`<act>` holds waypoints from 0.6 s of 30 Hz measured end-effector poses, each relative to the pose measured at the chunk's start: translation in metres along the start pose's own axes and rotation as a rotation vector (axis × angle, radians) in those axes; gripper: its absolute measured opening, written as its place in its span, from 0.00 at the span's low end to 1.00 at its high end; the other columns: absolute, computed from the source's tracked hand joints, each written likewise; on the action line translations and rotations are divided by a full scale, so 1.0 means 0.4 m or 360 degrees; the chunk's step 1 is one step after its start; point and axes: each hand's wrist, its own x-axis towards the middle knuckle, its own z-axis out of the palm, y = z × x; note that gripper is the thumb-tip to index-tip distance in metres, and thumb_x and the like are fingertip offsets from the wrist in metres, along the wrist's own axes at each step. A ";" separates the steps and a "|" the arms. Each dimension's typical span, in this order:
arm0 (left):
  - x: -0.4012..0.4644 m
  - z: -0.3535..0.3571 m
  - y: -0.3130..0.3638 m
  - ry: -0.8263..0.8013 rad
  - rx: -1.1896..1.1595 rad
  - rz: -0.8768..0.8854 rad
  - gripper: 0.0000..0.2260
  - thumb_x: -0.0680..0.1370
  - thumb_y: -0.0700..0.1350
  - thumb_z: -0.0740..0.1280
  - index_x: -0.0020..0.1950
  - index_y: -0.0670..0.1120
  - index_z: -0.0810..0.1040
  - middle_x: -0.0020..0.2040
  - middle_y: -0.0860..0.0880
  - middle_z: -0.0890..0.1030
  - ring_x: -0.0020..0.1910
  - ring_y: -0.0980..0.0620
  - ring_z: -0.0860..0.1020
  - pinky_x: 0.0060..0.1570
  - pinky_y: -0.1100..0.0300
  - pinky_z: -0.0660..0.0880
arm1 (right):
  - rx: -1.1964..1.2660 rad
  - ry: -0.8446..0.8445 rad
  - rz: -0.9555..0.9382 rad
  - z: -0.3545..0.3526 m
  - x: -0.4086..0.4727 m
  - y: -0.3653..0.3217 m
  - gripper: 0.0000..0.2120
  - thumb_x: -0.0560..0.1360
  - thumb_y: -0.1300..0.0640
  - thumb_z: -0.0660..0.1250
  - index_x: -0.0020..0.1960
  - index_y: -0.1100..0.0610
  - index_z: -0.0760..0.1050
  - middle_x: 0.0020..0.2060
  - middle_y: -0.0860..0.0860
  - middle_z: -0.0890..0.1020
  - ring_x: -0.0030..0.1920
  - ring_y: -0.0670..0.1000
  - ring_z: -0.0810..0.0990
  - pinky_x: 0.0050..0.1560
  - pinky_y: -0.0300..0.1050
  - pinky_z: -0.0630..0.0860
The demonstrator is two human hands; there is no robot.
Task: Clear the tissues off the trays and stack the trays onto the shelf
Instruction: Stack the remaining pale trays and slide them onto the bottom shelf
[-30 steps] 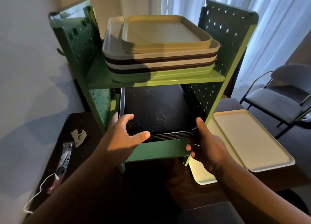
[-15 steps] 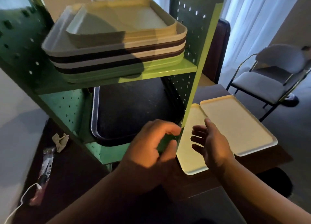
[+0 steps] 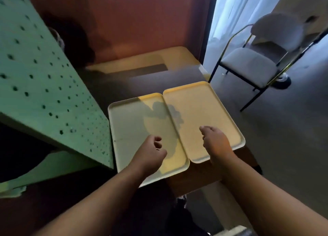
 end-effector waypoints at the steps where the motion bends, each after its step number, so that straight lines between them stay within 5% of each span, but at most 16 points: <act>1: 0.035 0.040 -0.010 0.0011 -0.0017 -0.0121 0.20 0.77 0.43 0.66 0.69 0.46 0.71 0.56 0.49 0.78 0.51 0.52 0.79 0.52 0.55 0.77 | -0.0083 0.0019 0.0005 -0.034 0.046 0.007 0.16 0.82 0.52 0.64 0.68 0.56 0.77 0.63 0.53 0.80 0.60 0.52 0.76 0.59 0.51 0.73; 3: 0.084 0.115 -0.025 0.0007 -0.0047 -0.0308 0.22 0.77 0.43 0.66 0.71 0.47 0.71 0.54 0.50 0.79 0.50 0.52 0.79 0.53 0.54 0.76 | -0.0278 0.0087 0.0047 -0.096 0.137 0.024 0.21 0.81 0.51 0.65 0.72 0.55 0.74 0.67 0.55 0.78 0.61 0.54 0.75 0.56 0.48 0.71; 6: 0.124 0.201 -0.028 0.0016 -0.0161 -0.0467 0.26 0.76 0.44 0.67 0.74 0.46 0.69 0.57 0.50 0.80 0.54 0.50 0.79 0.58 0.53 0.76 | -0.0773 0.0209 0.0036 -0.169 0.250 0.059 0.27 0.78 0.47 0.64 0.76 0.53 0.70 0.73 0.56 0.72 0.69 0.60 0.72 0.64 0.56 0.73; 10: 0.172 0.272 0.003 0.0052 -0.0238 -0.0512 0.28 0.77 0.43 0.67 0.77 0.45 0.66 0.62 0.50 0.77 0.59 0.51 0.75 0.57 0.60 0.68 | -0.1172 0.0256 -0.0030 -0.228 0.354 0.084 0.22 0.75 0.49 0.62 0.68 0.54 0.72 0.65 0.54 0.74 0.65 0.59 0.70 0.62 0.61 0.76; 18: 0.212 0.319 0.027 -0.0045 0.0028 -0.0431 0.31 0.78 0.46 0.66 0.79 0.46 0.62 0.76 0.49 0.70 0.72 0.50 0.71 0.71 0.55 0.65 | -0.0972 0.0193 0.0094 -0.268 0.444 0.103 0.27 0.78 0.53 0.61 0.78 0.50 0.65 0.69 0.54 0.75 0.69 0.59 0.71 0.65 0.61 0.75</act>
